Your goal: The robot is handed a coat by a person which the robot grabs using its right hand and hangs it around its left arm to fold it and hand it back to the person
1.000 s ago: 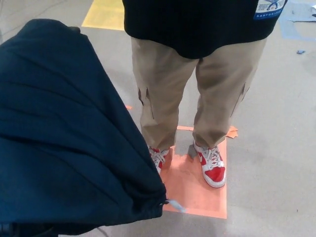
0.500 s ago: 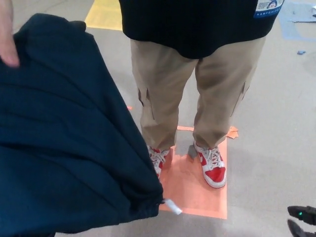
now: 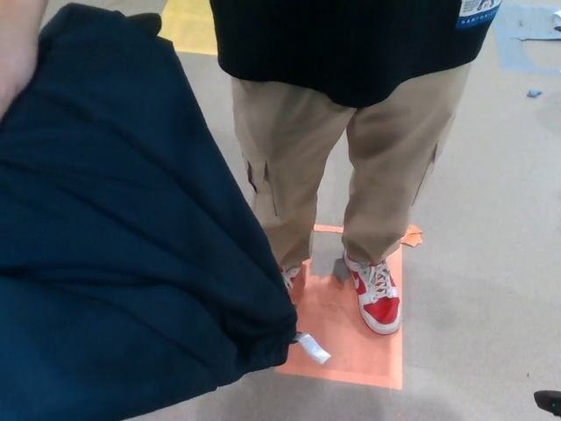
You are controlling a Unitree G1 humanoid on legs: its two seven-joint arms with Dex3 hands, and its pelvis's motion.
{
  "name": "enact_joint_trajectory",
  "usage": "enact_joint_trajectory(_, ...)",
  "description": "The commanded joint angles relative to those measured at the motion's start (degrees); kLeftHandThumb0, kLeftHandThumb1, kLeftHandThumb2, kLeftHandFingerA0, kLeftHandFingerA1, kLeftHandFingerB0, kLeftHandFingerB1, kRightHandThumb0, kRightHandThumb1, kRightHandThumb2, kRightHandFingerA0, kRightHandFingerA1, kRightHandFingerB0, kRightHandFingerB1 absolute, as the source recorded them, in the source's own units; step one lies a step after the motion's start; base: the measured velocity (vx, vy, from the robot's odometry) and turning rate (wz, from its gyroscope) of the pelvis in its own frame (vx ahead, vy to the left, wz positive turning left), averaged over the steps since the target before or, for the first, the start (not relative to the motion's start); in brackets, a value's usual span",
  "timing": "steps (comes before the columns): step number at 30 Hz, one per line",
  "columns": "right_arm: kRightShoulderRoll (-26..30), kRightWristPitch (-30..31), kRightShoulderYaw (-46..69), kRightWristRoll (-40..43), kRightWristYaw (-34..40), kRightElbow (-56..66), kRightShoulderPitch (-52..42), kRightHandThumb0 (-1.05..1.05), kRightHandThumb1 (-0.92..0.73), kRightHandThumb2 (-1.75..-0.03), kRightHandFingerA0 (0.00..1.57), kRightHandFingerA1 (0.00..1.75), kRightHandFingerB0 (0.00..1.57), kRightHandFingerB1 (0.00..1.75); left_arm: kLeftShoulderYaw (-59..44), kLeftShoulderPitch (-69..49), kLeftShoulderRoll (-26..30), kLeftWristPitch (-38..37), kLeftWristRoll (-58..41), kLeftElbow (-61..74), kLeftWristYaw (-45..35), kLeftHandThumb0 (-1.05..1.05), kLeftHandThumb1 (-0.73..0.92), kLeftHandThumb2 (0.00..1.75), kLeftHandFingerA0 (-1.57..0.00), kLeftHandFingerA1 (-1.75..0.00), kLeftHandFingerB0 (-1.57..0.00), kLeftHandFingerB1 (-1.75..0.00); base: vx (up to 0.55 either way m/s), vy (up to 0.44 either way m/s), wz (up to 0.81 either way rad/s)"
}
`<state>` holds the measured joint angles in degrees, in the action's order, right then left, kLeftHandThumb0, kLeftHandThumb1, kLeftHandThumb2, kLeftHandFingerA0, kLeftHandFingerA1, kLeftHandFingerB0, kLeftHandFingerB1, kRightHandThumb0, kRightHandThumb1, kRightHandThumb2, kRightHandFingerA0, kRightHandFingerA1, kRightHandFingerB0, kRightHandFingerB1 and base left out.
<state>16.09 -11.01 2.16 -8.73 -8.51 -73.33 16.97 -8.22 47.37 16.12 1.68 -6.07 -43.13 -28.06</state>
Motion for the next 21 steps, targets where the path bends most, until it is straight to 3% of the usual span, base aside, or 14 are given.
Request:
enact_joint_trajectory(1,1.18,-1.03,0.14,0.07,0.90,-0.86,-0.54,-0.36,-0.52,-1.09,0.00,0.49,0.00,0.47,-0.41,-0.68,0.95,2.31,-1.21,1.77,0.06,-0.75,0.85,0.66,-0.12,-0.28,-0.10,-0.26,0.00,0.000,0.00)
enact_joint_trajectory(5,1.36,-0.91,-0.38,-0.31,1.05,-1.02,-0.51,-0.36,-0.52,-1.09,0.00,0.49,0.00,0.47,-0.46,-0.63,0.98,2.30,-1.22,1.64,-0.08,-0.74,0.85,0.66,-0.11,-0.28,-0.11,-0.27,0.00,0.000,0.00)
enact_joint_trajectory(6,1.22,-0.51,0.27,0.47,0.49,-1.11,-0.43,-0.36,-0.52,-1.09,0.00,0.49,0.00,0.47,-0.39,-0.52,1.05,2.03,-1.11,1.29,-0.22,-0.74,0.66,1.02,-0.05,-0.41,-0.04,-0.36,0.00,0.000,0.00)
enact_joint_trajectory(7,1.20,-0.33,0.36,0.58,0.53,-1.14,-0.37,-0.36,-0.52,-1.09,0.00,0.49,0.00,0.47,-0.25,-0.40,1.13,1.81,-0.93,1.14,-0.29,-0.74,0.66,1.02,-0.05,-0.41,-0.04,-0.35,0.00,0.000,0.00)
enact_joint_trajectory(12,1.38,-0.38,-0.17,-0.01,0.91,-1.28,-0.35,-0.36,-0.51,-1.09,0.00,0.49,0.00,0.47,-0.20,-0.60,1.04,2.21,-0.81,1.66,0.20,-0.83,0.70,1.02,-0.04,-0.40,0.00,-0.37,0.00,0.000,0.00)
enact_joint_trajectory(16,1.43,-0.73,0.13,0.33,0.37,-1.24,-0.34,-0.36,-0.53,-1.10,0.00,0.49,0.00,0.47,-0.32,-0.34,0.94,2.06,-0.93,1.20,0.14,-0.77,0.67,1.01,-0.07,-0.42,-0.02,-0.39,0.00,0.000,0.00)
enact_joint_trajectory(17,1.46,-0.77,0.13,0.29,0.48,-1.25,-0.35,-0.35,-0.54,-1.10,0.00,0.48,0.00,0.47,-0.20,-0.43,0.96,2.02,-0.75,1.48,0.30,-0.85,0.70,1.00,-0.12,-0.43,-0.05,-0.39,0.00,0.000,0.00)
enact_joint_trajectory(18,1.48,-0.81,0.09,0.23,0.40,-1.30,-0.36,-0.35,-0.54,-1.11,0.00,0.48,0.00,0.47,-0.19,-0.49,0.97,2.10,-0.73,1.70,0.37,-0.73,0.85,0.66,-0.15,-0.29,-0.13,-0.28,0.00,0.000,0.00)
enact_joint_trajectory(19,1.53,-0.87,0.04,0.16,0.27,-1.38,-0.37,-0.35,-0.54,-1.11,0.00,0.48,0.00,0.47,-0.20,-0.56,0.98,2.22,-0.74,1.98,0.45,-0.73,0.85,0.66,-0.15,-0.29,-0.13,-0.28,0.00,0.000,0.00)
enact_joint_trajectory(20,1.50,-0.46,0.45,0.60,0.11,-1.39,-0.13,-0.35,-0.54,-1.10,0.00,0.48,0.00,0.47,-0.21,-0.27,1.04,2.21,-0.75,1.75,0.38,-0.79,0.67,1.01,-0.11,-0.44,-0.06,-0.40,0.00,0.000,0.00)
enact_joint_trajectory(21,1.56,-0.33,0.18,0.26,0.46,-1.41,-0.07,-0.35,-0.54,-1.10,0.00,0.48,0.00,0.47,-0.22,-0.24,1.02,2.53,-0.76,1.88,0.50,-0.74,0.84,0.66,-0.14,-0.28,-0.13,-0.27,0.00,0.000,0.00)
